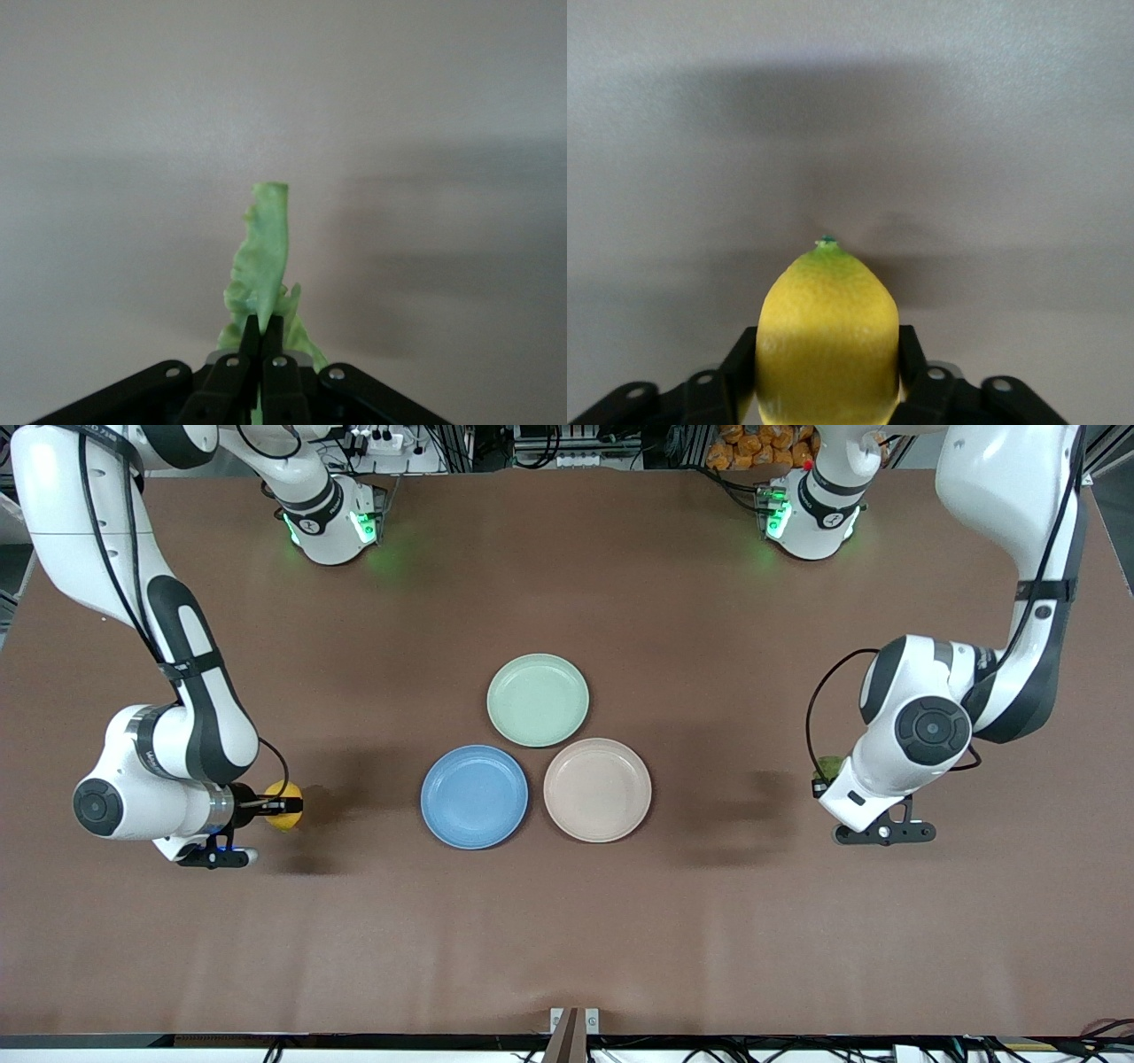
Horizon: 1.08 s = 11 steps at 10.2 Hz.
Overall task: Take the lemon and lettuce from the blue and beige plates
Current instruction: 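Set the lemon on the table with the right gripper while the left gripper lowers lettuce, then open the left gripper to release the lettuce while the right gripper withdraws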
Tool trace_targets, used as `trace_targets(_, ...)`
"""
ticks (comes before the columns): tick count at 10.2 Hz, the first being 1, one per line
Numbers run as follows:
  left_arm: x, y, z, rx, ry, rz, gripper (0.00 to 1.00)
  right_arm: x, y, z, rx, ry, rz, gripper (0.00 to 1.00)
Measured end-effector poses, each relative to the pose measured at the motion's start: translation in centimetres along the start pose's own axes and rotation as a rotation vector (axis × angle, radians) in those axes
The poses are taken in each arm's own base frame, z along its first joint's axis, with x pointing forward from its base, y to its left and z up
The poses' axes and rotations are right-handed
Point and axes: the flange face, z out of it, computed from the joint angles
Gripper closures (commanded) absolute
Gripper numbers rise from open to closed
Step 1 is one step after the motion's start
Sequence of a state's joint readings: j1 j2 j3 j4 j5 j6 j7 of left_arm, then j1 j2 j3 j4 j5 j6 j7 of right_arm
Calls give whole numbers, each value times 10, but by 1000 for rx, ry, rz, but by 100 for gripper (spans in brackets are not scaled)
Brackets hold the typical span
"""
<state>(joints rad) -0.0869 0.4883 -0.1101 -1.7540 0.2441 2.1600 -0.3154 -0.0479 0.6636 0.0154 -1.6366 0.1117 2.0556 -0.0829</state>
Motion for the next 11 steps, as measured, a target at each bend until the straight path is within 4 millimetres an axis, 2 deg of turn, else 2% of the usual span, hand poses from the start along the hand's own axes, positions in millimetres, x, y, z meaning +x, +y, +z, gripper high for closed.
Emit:
trace_targets(2, 2, -1, 43, -15, -17, 6, 98, 1, 0, -3, 0, 7, -18, 0)
trace_targets(3, 2, 3, 58, -20, -25, 11, 60, 2, -1, -13, 0, 13, -29, 0)
trace_targets(4, 1, 6, 69, -23, -33, 15, 3, 2, -3, -34, 0, 9, -37, 0)
trace_targets(6, 3, 7, 71, -26, -31, 16, 0, -2, 1, -101, -9, 65, -73, 0)
trace_targets(8, 10, 7, 55, -30, 0, 12, 0, -26, 10, -171, -21, 101, -148, 0)
trace_targets(9, 13, 6, 38, -33, 25, 10, 0, -45, 12, -204, -21, 98, -158, 0)
trace_targets(10, 14, 3, 10, -30, 48, 6, 0, -68, 12, -237, -20, 103, -155, 0)
trace_targets(11, 13, -2, -27, -19, 57, 0, 0, -87, 9, -264, -16, 109, -140, 0)
